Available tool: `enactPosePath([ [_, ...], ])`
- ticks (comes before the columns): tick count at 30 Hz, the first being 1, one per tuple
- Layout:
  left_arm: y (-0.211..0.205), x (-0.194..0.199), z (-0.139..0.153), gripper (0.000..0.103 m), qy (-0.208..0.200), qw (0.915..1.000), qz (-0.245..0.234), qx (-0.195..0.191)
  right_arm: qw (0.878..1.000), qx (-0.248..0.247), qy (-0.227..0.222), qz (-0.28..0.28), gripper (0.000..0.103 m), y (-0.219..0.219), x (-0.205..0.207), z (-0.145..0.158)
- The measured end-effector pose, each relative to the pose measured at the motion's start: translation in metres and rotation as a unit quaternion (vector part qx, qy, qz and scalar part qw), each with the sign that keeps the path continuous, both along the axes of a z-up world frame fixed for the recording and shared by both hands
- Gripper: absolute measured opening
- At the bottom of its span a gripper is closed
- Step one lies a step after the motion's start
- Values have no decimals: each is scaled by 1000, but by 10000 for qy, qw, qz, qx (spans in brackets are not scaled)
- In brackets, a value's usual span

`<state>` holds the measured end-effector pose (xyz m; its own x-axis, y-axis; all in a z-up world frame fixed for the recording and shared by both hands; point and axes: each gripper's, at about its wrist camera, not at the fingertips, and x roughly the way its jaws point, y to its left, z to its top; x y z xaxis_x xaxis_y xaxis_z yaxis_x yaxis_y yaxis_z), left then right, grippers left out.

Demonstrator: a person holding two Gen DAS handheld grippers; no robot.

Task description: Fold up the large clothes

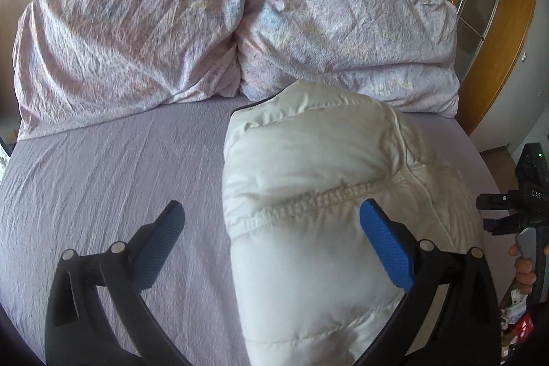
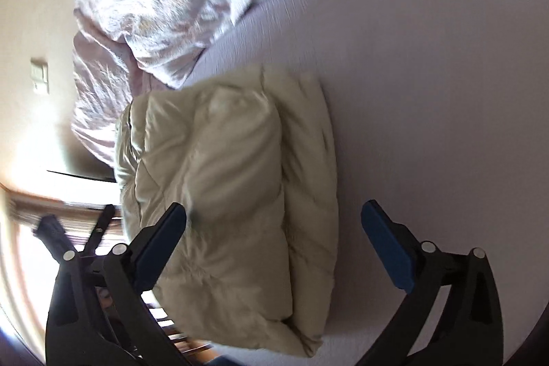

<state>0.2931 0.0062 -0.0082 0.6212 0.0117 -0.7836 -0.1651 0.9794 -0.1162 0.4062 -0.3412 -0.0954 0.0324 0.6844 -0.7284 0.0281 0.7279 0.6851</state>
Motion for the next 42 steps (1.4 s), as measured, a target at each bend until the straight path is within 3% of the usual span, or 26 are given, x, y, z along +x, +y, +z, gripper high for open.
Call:
enactPosePath([
  [6,10,-9,-3,101,87,9997,-33,-206,9982,485,355,46,102,12,-2,-15],
  [11,12,-13,-4,101,156,9994,-183,-252,9968,553,561,126,102,26,2,-28],
  [21,21,-13,-8,101,257,9976,-372,-526,9961,781,407,74,101,44,-2,-29],
  [24,25,-11,-12,101,310,9968,-386,-625,9951,966,204,98,80,44,-6,-26],
  [27,29,-10,-15,101,357,9958,-396,-740,9949,998,-33,164,68,43,-9,-18],
  [42,37,4,-29,101,650,9872,-405,-1400,9945,1031,-101,126,67,33,-17,-17],
])
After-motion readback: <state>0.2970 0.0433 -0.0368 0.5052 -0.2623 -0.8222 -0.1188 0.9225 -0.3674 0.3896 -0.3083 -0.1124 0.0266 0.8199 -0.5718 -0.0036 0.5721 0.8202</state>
